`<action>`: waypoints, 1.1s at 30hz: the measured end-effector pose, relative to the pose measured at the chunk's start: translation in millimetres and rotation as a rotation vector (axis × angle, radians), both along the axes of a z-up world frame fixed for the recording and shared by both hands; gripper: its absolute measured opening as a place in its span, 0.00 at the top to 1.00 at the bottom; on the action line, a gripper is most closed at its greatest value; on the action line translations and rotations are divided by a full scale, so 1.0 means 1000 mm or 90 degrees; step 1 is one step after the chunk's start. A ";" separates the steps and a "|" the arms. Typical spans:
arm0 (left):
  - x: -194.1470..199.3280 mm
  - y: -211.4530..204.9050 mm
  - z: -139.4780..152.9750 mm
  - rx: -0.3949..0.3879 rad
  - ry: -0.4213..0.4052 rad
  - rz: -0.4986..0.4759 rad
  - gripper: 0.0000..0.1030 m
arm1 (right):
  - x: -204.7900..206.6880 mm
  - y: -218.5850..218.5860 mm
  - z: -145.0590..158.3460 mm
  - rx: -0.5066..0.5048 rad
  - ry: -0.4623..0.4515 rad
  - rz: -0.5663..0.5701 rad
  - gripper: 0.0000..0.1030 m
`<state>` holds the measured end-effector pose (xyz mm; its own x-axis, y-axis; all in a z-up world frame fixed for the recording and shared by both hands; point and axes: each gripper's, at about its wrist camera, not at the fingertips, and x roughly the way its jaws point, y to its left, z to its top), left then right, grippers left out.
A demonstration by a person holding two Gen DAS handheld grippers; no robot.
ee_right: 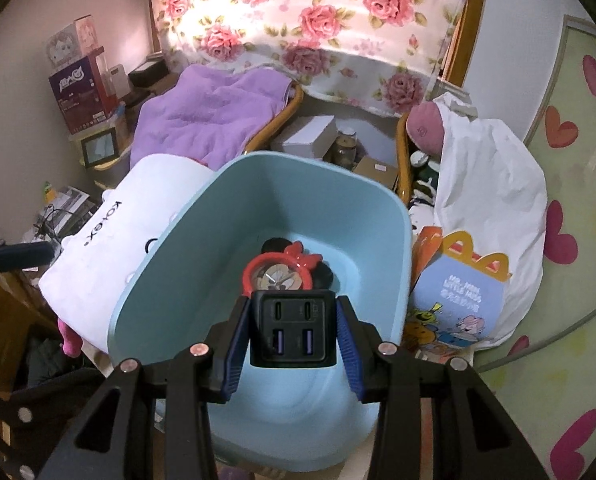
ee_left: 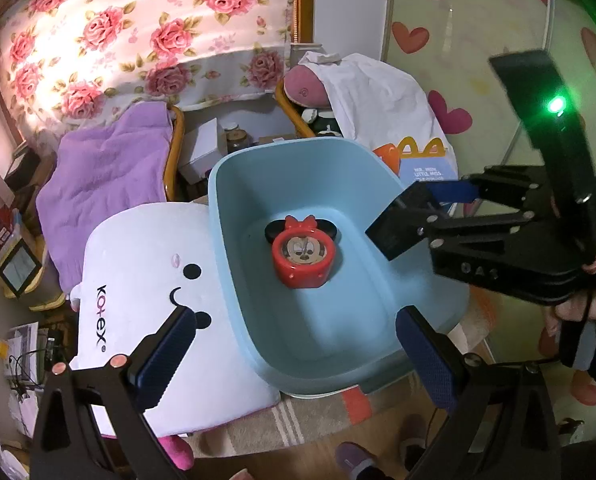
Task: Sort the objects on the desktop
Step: 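Lower the grey charger into the blue basin beside the red clock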
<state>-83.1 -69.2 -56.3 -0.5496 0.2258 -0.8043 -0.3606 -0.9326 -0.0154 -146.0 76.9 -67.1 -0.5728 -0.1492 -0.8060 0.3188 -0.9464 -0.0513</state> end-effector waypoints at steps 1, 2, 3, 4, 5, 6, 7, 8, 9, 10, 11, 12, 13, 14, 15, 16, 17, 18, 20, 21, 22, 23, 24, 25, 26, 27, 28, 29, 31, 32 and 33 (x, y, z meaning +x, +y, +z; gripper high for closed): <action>0.000 -0.001 0.000 0.001 0.000 0.001 0.01 | -0.001 -0.001 -0.004 -0.001 -0.006 0.001 0.57; 0.000 -0.002 -0.001 0.002 0.001 0.003 0.01 | -0.002 -0.002 -0.008 -0.002 -0.013 0.001 0.57; 0.001 -0.004 -0.001 0.003 0.001 0.005 0.01 | -0.003 -0.004 -0.012 -0.003 -0.019 0.002 0.57; 0.001 -0.005 -0.001 0.004 0.002 0.008 0.01 | -0.003 -0.005 -0.016 -0.004 -0.026 0.002 0.57; 0.001 -0.006 -0.001 0.005 0.003 0.010 0.01 | -0.004 -0.006 -0.020 -0.005 -0.032 0.003 0.57; 0.001 -0.009 -0.002 0.007 0.003 0.014 0.01 | -0.005 -0.008 -0.024 -0.006 -0.039 0.004 0.57; 0.002 -0.011 -0.002 0.009 0.002 0.018 0.01 | -0.006 -0.010 -0.030 -0.005 -0.046 0.009 0.57; 0.002 -0.014 -0.002 0.011 0.002 0.022 0.01 | -0.006 -0.012 -0.034 -0.004 -0.051 0.012 0.57; 0.002 -0.016 -0.002 0.011 0.001 0.025 0.01 | -0.007 -0.014 -0.038 -0.003 -0.057 0.015 0.57; 0.003 -0.018 -0.003 0.011 0.000 0.029 0.01 | -0.007 -0.016 -0.042 -0.005 -0.064 0.016 0.57; 0.003 -0.020 -0.003 0.012 0.000 0.032 0.01 | -0.008 -0.018 -0.046 -0.007 -0.070 0.018 0.57; 0.003 -0.022 -0.004 0.011 -0.001 0.036 0.01 | -0.009 -0.020 -0.050 -0.009 -0.077 0.020 0.57; 0.003 -0.024 -0.005 0.011 -0.002 0.040 0.01 | -0.011 -0.022 -0.053 -0.012 -0.086 0.024 0.57; 0.003 -0.026 -0.006 0.011 -0.003 0.043 0.01 | -0.013 -0.024 -0.057 -0.015 -0.095 0.027 0.57; 0.004 -0.027 -0.007 0.012 -0.004 0.046 0.01 | -0.015 -0.026 -0.060 -0.017 -0.102 0.030 0.57; 0.004 -0.028 -0.008 0.013 -0.005 0.049 0.01 | -0.017 -0.028 -0.063 -0.018 -0.107 0.033 0.57; 0.005 -0.029 -0.008 0.014 -0.006 0.050 0.01 | -0.019 -0.031 -0.065 -0.019 -0.112 0.035 0.57; 0.005 -0.030 -0.009 0.016 -0.006 0.051 0.01 | -0.022 -0.034 -0.068 -0.019 -0.118 0.039 0.57; 0.006 -0.031 -0.009 0.019 -0.007 0.052 0.01 | -0.026 -0.041 -0.073 -0.019 -0.126 0.046 0.57; 0.006 -0.031 -0.009 0.020 -0.006 0.052 0.01 | -0.028 -0.045 -0.075 -0.018 -0.130 0.049 0.57; 0.007 -0.031 -0.009 0.020 -0.006 0.052 0.01 | -0.031 -0.049 -0.078 -0.018 -0.137 0.051 0.57; 0.007 -0.031 -0.009 0.020 -0.004 0.052 0.01 | -0.033 -0.052 -0.081 -0.017 -0.145 0.053 0.57; 0.008 -0.032 -0.009 0.020 -0.003 0.051 0.01 | -0.037 -0.055 -0.084 -0.018 -0.155 0.056 0.57; 0.008 -0.032 -0.009 0.020 -0.002 0.052 0.01 | -0.040 -0.058 -0.087 -0.020 -0.164 0.058 0.57; 0.009 -0.032 -0.009 0.019 -0.002 0.054 0.01 | -0.043 -0.061 -0.090 -0.020 -0.172 0.061 0.57; 0.009 -0.033 -0.009 0.018 -0.001 0.055 0.01 | -0.048 -0.064 -0.093 -0.019 -0.183 0.067 0.57; 0.009 -0.033 -0.009 0.018 -0.002 0.057 0.01 | -0.051 -0.067 -0.096 -0.017 -0.191 0.072 0.57; 0.010 -0.034 -0.010 0.019 -0.003 0.059 0.01 | -0.054 -0.070 -0.099 -0.014 -0.201 0.075 0.57; 0.010 -0.035 -0.010 0.018 -0.004 0.062 0.01 | -0.059 -0.074 -0.105 -0.011 -0.220 0.076 0.57; 0.010 -0.036 -0.010 0.018 -0.004 0.064 0.01 | -0.061 -0.076 -0.108 -0.011 -0.230 0.075 0.57; 0.010 -0.036 -0.011 0.017 -0.005 0.066 0.01 | -0.062 -0.077 -0.111 -0.009 -0.237 0.075 0.57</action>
